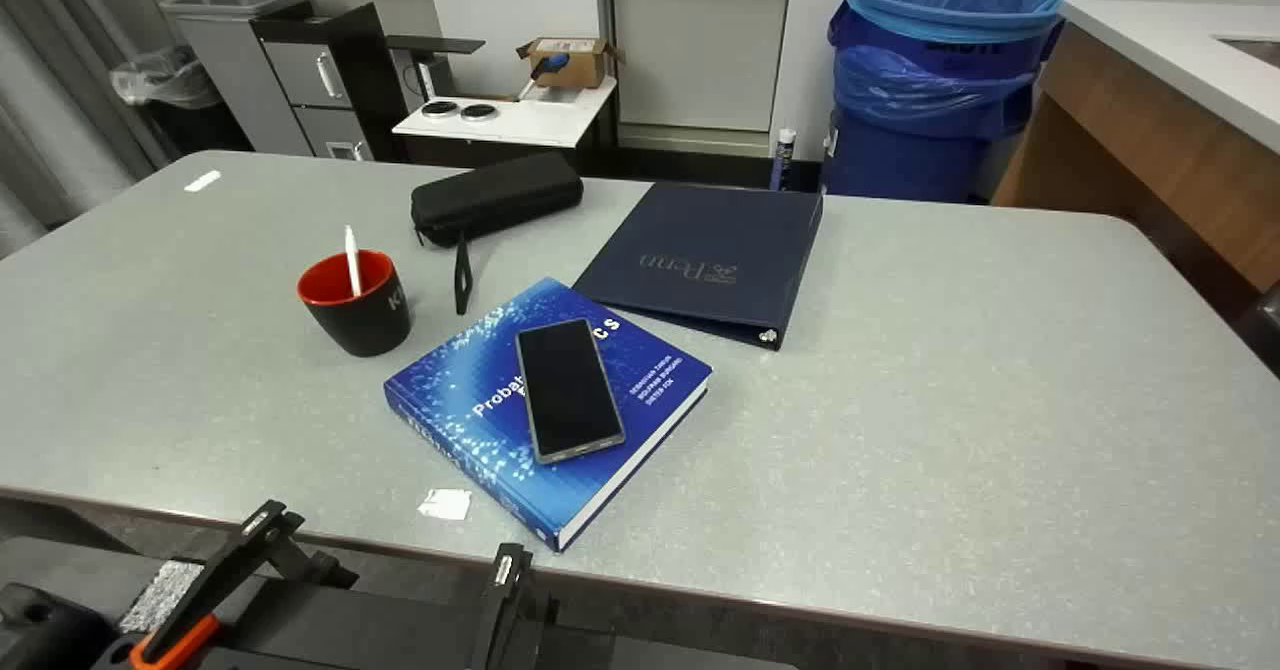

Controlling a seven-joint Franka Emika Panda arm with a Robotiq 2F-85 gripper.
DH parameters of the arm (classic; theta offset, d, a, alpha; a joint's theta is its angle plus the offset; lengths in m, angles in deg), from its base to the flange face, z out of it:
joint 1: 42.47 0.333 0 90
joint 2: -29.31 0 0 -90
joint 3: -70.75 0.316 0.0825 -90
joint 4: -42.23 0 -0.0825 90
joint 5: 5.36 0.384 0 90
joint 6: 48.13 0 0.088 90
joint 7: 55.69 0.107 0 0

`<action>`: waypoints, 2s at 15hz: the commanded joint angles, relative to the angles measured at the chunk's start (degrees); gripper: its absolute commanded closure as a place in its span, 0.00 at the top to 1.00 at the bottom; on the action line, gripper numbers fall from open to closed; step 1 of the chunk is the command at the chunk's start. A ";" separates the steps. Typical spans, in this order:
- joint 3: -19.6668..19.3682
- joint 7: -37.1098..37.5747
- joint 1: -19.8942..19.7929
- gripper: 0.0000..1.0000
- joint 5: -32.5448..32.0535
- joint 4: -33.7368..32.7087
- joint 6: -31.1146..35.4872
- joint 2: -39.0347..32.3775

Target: Remove the pen from the mug cup

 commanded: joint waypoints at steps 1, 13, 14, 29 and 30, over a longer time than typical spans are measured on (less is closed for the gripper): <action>-0.47 0.27 0.63 1.00 -0.28 -0.11 -0.17 -0.07; 4.06 1.57 8.11 1.00 8.56 -1.58 10.07 -12.89; 5.17 2.01 8.80 1.00 9.02 -1.94 12.09 -15.06; 9.96 3.29 10.47 1.00 9.12 -6.02 16.58 -29.90; 10.68 5.28 10.47 1.00 8.21 -6.30 17.83 -32.08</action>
